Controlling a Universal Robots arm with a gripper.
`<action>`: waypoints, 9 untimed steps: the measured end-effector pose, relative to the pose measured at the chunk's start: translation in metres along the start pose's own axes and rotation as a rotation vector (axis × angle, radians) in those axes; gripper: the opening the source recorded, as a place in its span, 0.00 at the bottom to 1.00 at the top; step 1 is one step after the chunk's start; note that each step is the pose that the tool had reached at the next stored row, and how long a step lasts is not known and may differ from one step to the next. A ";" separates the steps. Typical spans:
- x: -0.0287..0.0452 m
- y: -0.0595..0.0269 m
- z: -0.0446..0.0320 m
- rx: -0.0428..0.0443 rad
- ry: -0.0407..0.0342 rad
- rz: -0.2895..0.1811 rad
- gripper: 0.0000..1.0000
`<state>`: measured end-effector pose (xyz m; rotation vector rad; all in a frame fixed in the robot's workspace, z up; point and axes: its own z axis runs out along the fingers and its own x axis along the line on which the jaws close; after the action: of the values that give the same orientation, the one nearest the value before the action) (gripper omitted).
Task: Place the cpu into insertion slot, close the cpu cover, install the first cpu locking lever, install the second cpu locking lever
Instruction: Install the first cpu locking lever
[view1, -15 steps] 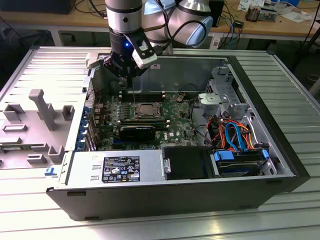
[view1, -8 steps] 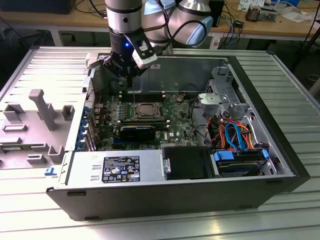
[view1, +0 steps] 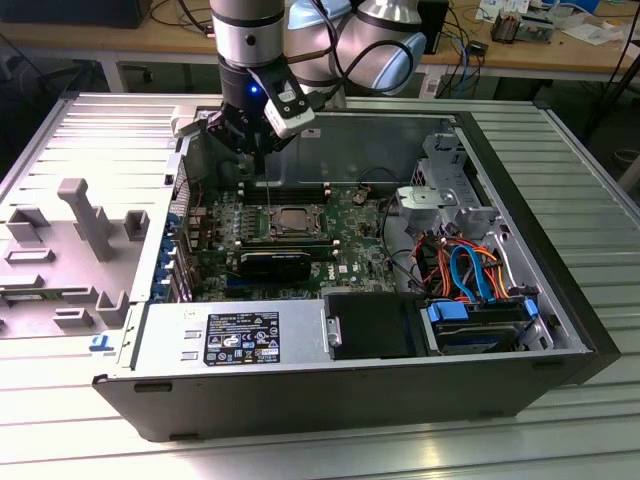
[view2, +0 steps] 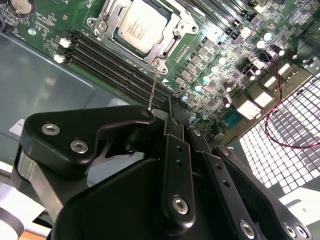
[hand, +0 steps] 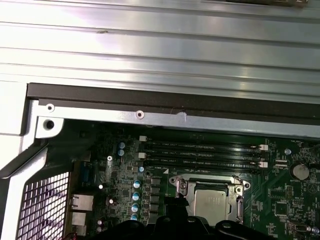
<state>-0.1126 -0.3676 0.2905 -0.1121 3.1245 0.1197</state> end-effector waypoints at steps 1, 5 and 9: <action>0.0000 0.0000 0.0000 -0.0008 -0.0001 0.000 0.11; 0.0000 0.0000 0.0000 -0.0051 -0.0004 0.000 0.11; 0.0000 0.0000 0.0000 -0.0081 -0.0007 0.000 0.11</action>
<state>-0.1125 -0.3676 0.2905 -0.1119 3.1237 0.1323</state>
